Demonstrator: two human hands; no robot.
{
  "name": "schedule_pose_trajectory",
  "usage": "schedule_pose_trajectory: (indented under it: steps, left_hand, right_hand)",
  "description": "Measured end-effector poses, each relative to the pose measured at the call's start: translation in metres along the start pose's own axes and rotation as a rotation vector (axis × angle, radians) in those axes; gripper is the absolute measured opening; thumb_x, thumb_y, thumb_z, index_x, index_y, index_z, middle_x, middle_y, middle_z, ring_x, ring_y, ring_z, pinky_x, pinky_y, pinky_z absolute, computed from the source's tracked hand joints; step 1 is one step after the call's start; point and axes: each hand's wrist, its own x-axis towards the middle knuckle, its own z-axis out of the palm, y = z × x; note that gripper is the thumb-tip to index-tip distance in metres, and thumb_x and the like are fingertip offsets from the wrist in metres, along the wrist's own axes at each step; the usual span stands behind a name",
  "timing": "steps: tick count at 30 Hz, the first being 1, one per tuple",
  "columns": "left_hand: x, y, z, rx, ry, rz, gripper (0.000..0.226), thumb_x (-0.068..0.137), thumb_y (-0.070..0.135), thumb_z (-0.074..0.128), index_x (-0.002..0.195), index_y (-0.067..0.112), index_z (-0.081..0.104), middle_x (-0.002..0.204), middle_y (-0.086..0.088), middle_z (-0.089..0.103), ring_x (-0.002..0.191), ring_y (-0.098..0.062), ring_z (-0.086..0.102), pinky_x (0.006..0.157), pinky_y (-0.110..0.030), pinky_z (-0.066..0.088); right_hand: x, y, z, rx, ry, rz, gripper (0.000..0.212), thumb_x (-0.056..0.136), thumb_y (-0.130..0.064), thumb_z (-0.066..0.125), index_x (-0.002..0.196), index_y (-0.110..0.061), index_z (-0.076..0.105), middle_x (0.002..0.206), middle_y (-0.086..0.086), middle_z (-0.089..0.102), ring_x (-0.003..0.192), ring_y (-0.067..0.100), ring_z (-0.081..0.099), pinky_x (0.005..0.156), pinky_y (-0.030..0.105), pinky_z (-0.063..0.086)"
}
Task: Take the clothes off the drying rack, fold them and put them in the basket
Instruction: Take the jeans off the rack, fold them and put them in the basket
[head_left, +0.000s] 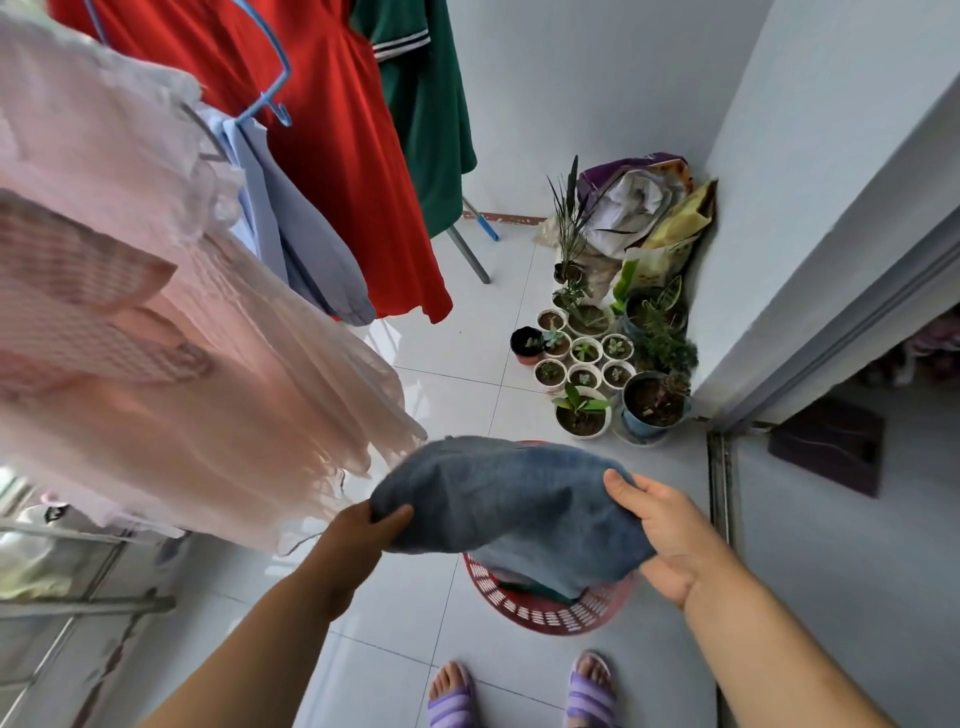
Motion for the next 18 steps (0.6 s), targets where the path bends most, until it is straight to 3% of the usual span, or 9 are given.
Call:
schedule_pose_trajectory:
  steps: [4, 7, 9, 12, 15, 18]
  left_hand:
    - [0.004, 0.006, 0.002, -0.082, 0.083, -0.013, 0.022, 0.092, 0.032, 0.064, 0.103, 0.014, 0.067, 0.102, -0.007, 0.070, 0.098, -0.026, 0.064, 0.082, -0.035, 0.054]
    - [0.001, 0.007, 0.008, -0.044, 0.018, -0.019, 0.022, 0.093, 0.033, 0.062, 0.104, 0.015, 0.066, 0.102, -0.003, 0.070, 0.100, -0.024, 0.063, 0.084, -0.034, 0.052]
    - [-0.002, 0.005, 0.014, 0.025, 0.011, -0.021, 0.023, 0.095, 0.034, 0.059, 0.105, 0.015, 0.065, 0.100, -0.001, 0.069, 0.099, -0.022, 0.062, 0.085, -0.034, 0.050]
    - [-0.003, 0.003, 0.020, 0.142, 0.103, -0.006, 0.026, 0.096, 0.035, 0.056, 0.109, 0.014, 0.064, 0.098, -0.003, 0.066, 0.094, -0.021, 0.058, 0.080, -0.031, 0.043]
    - [0.001, 0.003, 0.020, 0.159, 0.139, -0.016, 0.029, 0.096, 0.033, 0.056, 0.113, 0.011, 0.064, 0.102, -0.005, 0.065, 0.095, -0.024, 0.057, 0.080, -0.033, 0.042]
    - [0.007, 0.002, 0.014, 0.071, 0.150, -0.045, 0.033, 0.094, 0.035, 0.058, 0.115, 0.010, 0.065, 0.103, -0.007, 0.068, 0.098, -0.027, 0.061, 0.085, -0.039, 0.050]
  right_hand:
    - [0.003, 0.006, -0.020, 0.098, -0.105, -0.005, 0.042, 0.082, -0.020, 0.066, 0.122, -0.006, 0.064, 0.116, 0.017, 0.070, 0.112, 0.033, 0.065, 0.093, 0.043, 0.052]
    - [0.014, 0.028, -0.045, -0.236, 0.032, 0.056, 0.043, 0.083, -0.023, 0.072, 0.122, -0.009, 0.063, 0.113, 0.012, 0.072, 0.108, 0.032, 0.066, 0.094, 0.047, 0.054]
    - [0.019, 0.044, -0.058, -0.492, 0.179, 0.049, 0.029, 0.088, -0.025, 0.071, 0.113, -0.013, 0.066, 0.110, 0.008, 0.071, 0.108, 0.030, 0.064, 0.095, 0.045, 0.052]
    - [0.024, 0.060, -0.065, -0.599, 0.279, 0.028, 0.019, 0.089, -0.032, 0.069, 0.100, -0.016, 0.070, 0.104, 0.005, 0.073, 0.104, 0.029, 0.066, 0.092, 0.045, 0.055]
    - [0.020, 0.052, -0.065, -0.313, 0.182, 0.088, 0.029, 0.090, -0.034, 0.067, 0.104, -0.010, 0.072, 0.101, 0.009, 0.076, 0.098, 0.030, 0.071, 0.091, 0.046, 0.055]
    - [0.007, 0.047, -0.065, 0.077, -0.011, 0.096, 0.035, 0.091, -0.031, 0.059, 0.117, -0.009, 0.066, 0.113, 0.010, 0.073, 0.110, 0.027, 0.066, 0.087, 0.039, 0.051]
